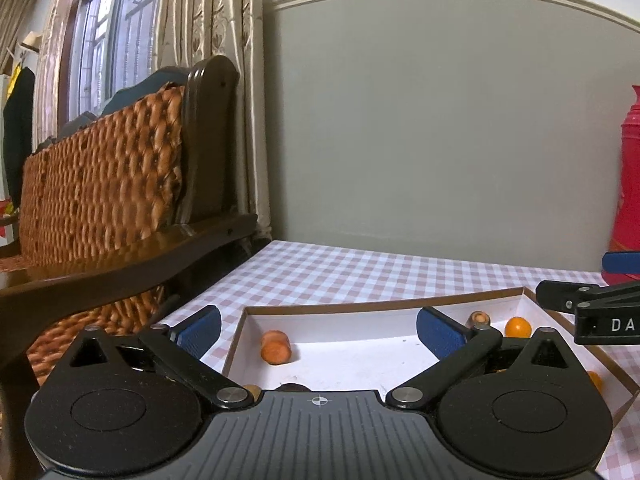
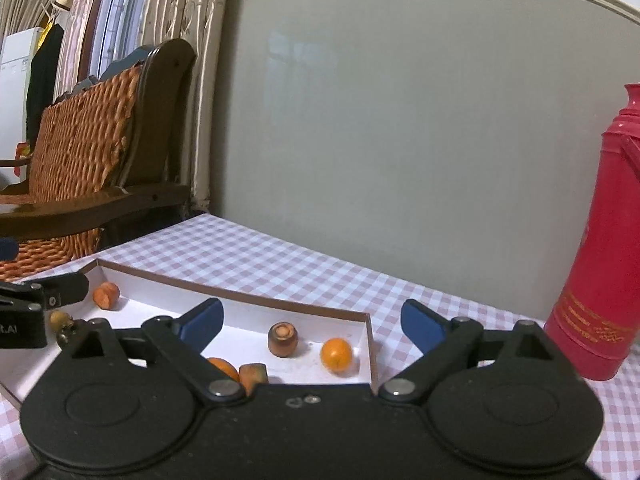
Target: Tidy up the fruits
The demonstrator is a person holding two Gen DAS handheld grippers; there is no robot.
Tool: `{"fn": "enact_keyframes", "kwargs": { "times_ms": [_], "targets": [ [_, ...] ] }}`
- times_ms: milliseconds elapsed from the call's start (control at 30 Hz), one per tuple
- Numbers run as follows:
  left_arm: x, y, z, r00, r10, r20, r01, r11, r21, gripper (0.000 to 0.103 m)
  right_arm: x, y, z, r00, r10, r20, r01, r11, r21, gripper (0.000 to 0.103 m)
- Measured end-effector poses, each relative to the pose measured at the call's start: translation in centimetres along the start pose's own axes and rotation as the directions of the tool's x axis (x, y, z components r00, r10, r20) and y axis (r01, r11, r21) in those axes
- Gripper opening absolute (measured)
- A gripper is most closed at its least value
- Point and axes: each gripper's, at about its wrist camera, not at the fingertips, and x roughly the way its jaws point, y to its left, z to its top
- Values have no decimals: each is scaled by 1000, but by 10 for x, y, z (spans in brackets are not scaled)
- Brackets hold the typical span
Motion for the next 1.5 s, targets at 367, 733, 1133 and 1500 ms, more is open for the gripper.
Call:
{"fn": "enact_keyframes", "kwargs": {
  "times_ms": [367, 733, 1133, 1500],
  "targets": [
    [-13, -1, 1, 1000, -2, 1, 2, 1000, -11, 103, -4, 4, 8, 1000, 5, -7, -4, 1000, 23, 97],
    [-83, 6, 1, 998, -45, 44, 46, 999, -22, 103, -79, 3, 10, 998, -3, 59, 1, 999, 41, 97],
    [-185, 6, -32, 992, -104, 73, 101, 994, 47, 103, -199, 7, -28, 993, -45, 114, 42, 999, 30, 97],
    [-213, 4, -49, 989, -89, 115, 87, 996, 23, 103, -242, 11, -56, 987, -91, 130, 94, 995, -16, 97]
  ]
}}
